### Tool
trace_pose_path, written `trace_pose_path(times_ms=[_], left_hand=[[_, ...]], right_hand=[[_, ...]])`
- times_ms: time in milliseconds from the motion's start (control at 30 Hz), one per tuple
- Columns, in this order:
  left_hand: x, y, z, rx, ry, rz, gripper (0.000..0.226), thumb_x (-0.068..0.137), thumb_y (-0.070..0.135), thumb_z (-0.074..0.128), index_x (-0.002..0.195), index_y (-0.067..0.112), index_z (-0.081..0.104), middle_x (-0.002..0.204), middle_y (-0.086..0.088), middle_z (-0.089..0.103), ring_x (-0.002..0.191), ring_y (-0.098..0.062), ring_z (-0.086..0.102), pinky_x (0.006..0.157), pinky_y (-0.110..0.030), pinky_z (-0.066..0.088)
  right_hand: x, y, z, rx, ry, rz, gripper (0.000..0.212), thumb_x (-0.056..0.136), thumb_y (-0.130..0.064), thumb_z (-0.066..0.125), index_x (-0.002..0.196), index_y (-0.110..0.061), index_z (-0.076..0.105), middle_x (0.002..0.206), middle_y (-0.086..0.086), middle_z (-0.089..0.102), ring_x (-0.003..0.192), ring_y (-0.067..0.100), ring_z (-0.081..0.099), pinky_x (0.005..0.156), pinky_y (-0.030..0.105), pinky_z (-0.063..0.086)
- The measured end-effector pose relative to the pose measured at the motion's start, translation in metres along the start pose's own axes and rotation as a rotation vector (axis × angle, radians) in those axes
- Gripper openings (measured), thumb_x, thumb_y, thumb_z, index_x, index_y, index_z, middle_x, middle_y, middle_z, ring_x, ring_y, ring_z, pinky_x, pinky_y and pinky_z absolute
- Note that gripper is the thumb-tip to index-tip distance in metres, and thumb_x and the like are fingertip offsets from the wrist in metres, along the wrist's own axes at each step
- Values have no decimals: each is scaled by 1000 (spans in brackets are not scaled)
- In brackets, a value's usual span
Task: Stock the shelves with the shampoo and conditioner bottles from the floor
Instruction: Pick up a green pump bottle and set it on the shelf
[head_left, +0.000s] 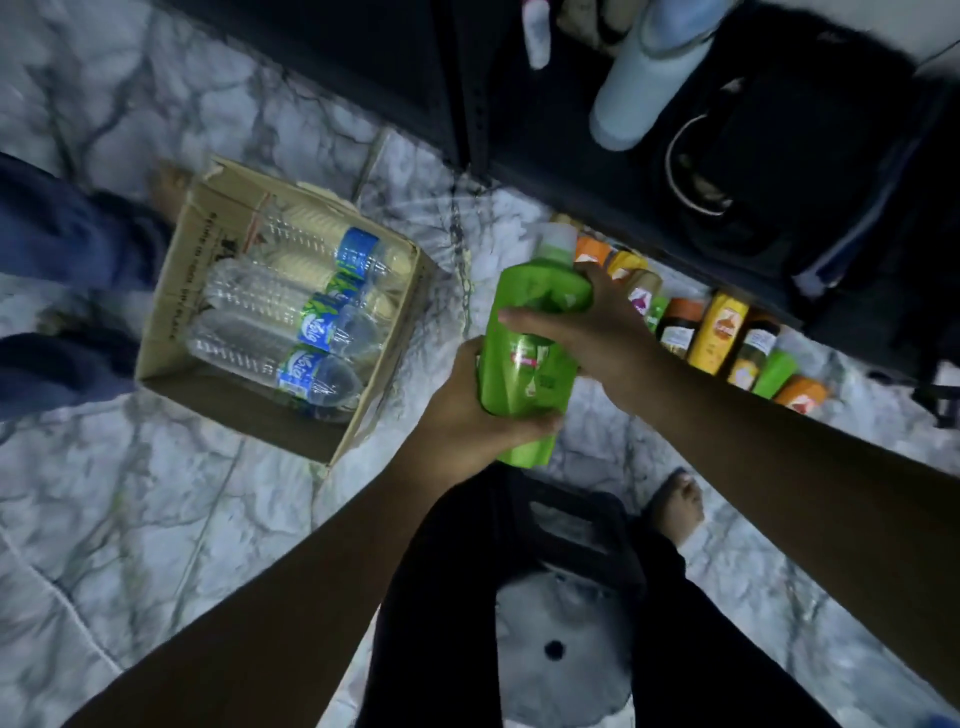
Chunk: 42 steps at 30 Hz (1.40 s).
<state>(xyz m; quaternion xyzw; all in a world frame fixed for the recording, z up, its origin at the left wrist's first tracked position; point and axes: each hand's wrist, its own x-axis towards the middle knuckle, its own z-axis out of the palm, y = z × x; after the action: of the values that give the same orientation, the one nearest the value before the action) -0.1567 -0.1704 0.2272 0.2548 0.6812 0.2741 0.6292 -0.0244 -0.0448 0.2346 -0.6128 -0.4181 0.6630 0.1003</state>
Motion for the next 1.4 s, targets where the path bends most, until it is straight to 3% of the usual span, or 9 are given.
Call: trace_pose_path(times_ms=[100,233,433,633,767,967,1200,1267,1400], left_hand=[[-54,72,0,-34,-164,34,56,76,-9,84,121,15,61,100,4,77,90,-6,74,71,-21,57],[-121,165,-2,7,-226,150,67,77,2,88,132,21,55,116,0,75,105,-14,73,81,-28,58],[-222,272,19,78,-267,358,78,76,11,90,139,31,48,124,-2,71,114,-24,70,93,-48,59],[-297,364,52,169,-291,595,83,73,13,92,140,27,46,124,-3,70,112,-26,71,91,-48,59],[-328,430,72,227,-308,772,83,69,21,93,138,31,47,120,-1,72,110,-24,72,89,-46,59],[-374,525,103,290,-374,1020,91,74,11,92,144,34,40,123,2,72,110,-21,72,91,-43,59],[-429,618,138,338,-361,1293,98,70,22,95,146,42,38,124,0,72,111,-27,72,93,-57,57],[-447,642,145,368,-327,1373,99,69,26,96,146,44,37,120,2,73,106,-24,73,89,-54,60],[-482,684,159,429,-212,1557,90,66,26,98,137,46,46,110,13,76,98,-7,73,84,-30,59]], right_hand=[[-74,-60,-23,10,51,-97,68,62,-28,97,116,-24,58,94,-9,75,85,7,74,72,29,62],[-169,-140,-55,44,127,-233,59,66,-32,95,113,-23,59,90,-13,75,82,4,73,66,20,57],[-298,-224,-102,85,203,-420,59,65,-36,94,112,-29,58,93,-10,76,86,7,74,79,34,60],[-412,-285,-149,156,305,-591,76,58,-49,91,122,-35,51,100,-18,74,92,3,72,82,33,59],[-460,-321,-170,263,439,-732,78,62,-38,94,125,-38,49,103,-14,74,95,9,73,86,43,60],[-528,-382,-212,259,584,-969,73,69,-30,93,125,-41,47,104,-14,73,93,8,73,83,41,61],[-611,-444,-259,125,726,-1214,71,70,-30,92,121,-46,45,99,-12,74,89,8,73,77,34,59],[-634,-460,-269,79,772,-1262,71,69,-32,91,120,-45,44,98,-16,74,89,4,72,78,31,58],[-673,-487,-290,17,842,-1342,69,70,-36,90,118,-47,43,97,-22,73,87,-1,71,79,27,56]])
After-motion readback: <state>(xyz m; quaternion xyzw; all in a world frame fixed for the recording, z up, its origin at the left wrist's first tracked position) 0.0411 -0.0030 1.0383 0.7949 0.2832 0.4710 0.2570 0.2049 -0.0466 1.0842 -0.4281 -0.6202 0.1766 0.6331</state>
